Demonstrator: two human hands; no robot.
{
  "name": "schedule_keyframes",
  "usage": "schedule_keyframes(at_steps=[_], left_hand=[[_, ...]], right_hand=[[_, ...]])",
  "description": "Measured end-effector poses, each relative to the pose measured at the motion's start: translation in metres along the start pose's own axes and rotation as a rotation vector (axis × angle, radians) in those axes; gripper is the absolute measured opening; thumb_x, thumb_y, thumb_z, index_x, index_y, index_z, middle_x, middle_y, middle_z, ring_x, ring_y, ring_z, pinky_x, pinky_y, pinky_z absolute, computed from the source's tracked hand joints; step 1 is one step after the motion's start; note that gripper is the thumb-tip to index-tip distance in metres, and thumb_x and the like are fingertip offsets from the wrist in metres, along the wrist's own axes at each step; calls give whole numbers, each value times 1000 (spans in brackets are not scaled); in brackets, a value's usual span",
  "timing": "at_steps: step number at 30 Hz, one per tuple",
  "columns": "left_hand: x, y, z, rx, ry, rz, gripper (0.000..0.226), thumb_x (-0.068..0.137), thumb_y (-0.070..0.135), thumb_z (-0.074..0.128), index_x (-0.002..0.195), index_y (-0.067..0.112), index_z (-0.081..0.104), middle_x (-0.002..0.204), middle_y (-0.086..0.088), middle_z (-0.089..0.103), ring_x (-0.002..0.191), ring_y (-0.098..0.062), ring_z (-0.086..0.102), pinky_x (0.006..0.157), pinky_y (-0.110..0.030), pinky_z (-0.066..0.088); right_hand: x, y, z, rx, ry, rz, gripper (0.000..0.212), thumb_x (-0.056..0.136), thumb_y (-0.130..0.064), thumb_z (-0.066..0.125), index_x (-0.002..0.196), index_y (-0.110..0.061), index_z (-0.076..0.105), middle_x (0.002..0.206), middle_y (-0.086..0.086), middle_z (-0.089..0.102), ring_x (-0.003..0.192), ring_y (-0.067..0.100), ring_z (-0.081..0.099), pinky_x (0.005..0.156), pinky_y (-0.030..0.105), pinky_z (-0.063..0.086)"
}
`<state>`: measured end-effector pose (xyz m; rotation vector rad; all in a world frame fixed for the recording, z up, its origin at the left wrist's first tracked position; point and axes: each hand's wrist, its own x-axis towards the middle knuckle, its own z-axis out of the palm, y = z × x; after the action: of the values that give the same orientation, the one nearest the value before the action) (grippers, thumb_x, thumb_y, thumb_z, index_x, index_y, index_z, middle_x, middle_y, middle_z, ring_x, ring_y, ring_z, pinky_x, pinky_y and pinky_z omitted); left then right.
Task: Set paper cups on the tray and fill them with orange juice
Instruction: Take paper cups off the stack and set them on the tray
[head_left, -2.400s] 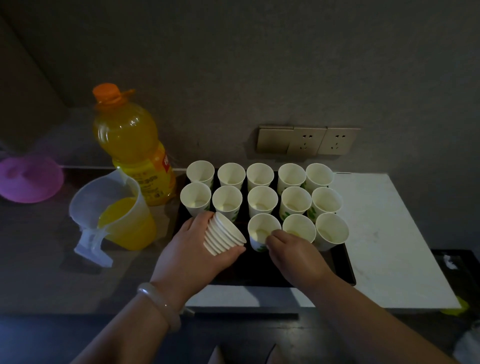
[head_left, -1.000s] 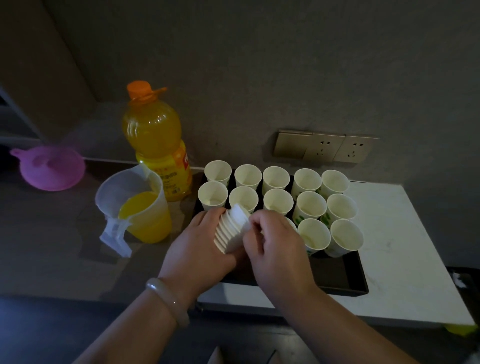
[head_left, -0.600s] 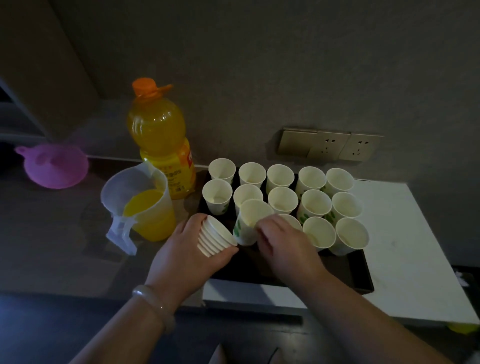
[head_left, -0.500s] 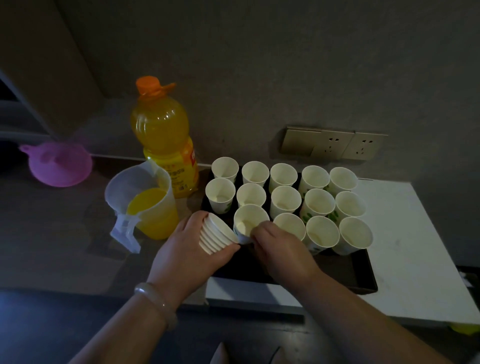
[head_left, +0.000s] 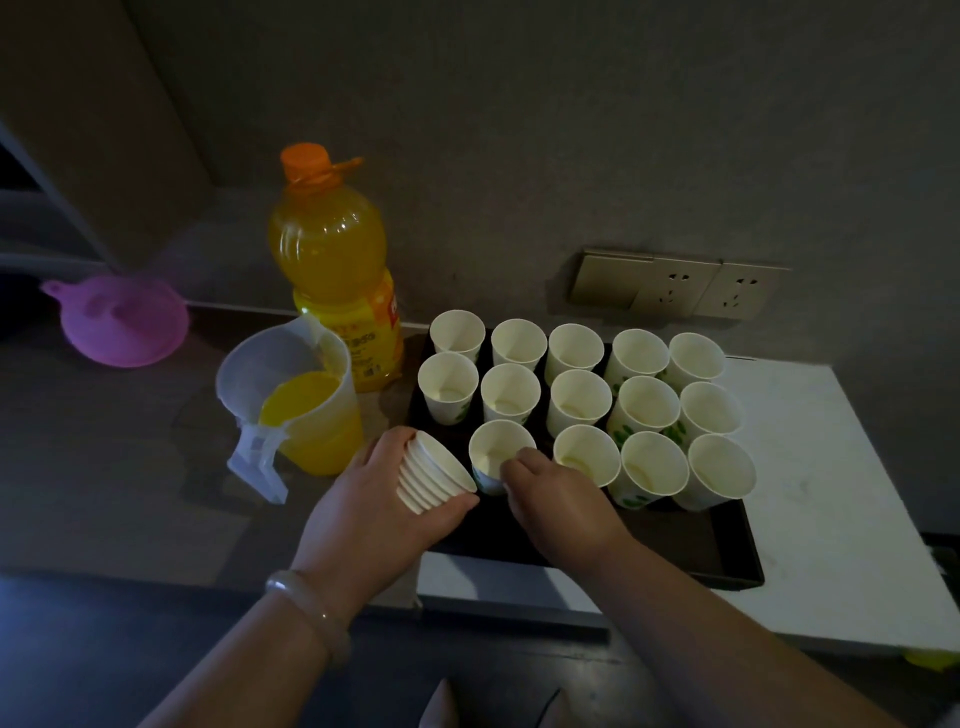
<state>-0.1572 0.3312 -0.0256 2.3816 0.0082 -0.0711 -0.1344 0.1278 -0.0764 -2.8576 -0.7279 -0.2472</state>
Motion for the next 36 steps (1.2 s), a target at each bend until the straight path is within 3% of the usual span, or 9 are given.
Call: schedule_keyframes(at_steps=[5,8,11,17,20,25,29,32,36], left_hand=[[1,2,-1,13,-13,-2,77,58,69,71,121,36,43,111,16,50,97,-8,53,80,-34,51],[3,3,-1,24,-13,2,78,58,68,72,121,36,42,110,17,49,96,-6,52,79,-28,49],[6,4,-1,33,-46,0,71,62,56,76,121,34,43,112,16,51,95,-5,53,76,-26,49],[6,7,-4,8,-52,25,61,63,52,74,115,36,46,107,17,53,90,-3,56,73,-31,53],[5,8,-9,24,-40,38,64,62,53,74,117,35,46,106,17,52,89,-5,56,72,-31,53],[4,9,-15,54,-24,43,65,62,57,70,117,32,45,105,17,50,87,-4,54,71,-28,52],[-3,-4,-19,34,27,-19,65,61,61,74,114,35,46,105,19,49,94,-5,52,77,-29,50],[-6,-10,-20,42,47,-35,69,61,63,74,116,33,46,105,18,47,94,-6,50,76,-27,47],[-5,-12,-22,62,33,-35,70,60,66,73,115,32,46,105,17,48,93,-7,52,75,-29,49]], right_hand=[[-5,-4,-9,135,59,76,26,75,-17,69,99,-10,62,97,9,65,57,28,64,37,27,38],[-2,-15,-34,240,179,167,33,87,-28,57,117,-15,63,118,-1,64,86,15,65,62,24,52],[11,-39,-63,534,129,219,30,93,-36,53,114,-20,67,109,-7,67,94,3,58,77,11,44],[27,-59,-71,823,5,278,23,91,-28,63,80,-10,72,71,5,68,70,14,58,59,21,42],[25,-63,-66,783,79,274,28,94,-27,58,77,-8,69,66,5,63,67,16,55,61,31,42],[25,-65,-65,598,301,303,34,94,-37,44,78,-14,65,68,-5,58,63,8,53,55,22,42],[33,-41,-78,429,481,278,29,96,-29,47,77,-12,61,67,-7,51,60,6,43,55,14,33],[37,-33,-71,379,422,137,22,94,-22,51,82,-9,62,73,-5,53,65,6,44,58,17,35],[43,-35,-37,321,220,31,26,95,-24,49,84,-7,66,82,4,62,71,24,58,58,39,50]])
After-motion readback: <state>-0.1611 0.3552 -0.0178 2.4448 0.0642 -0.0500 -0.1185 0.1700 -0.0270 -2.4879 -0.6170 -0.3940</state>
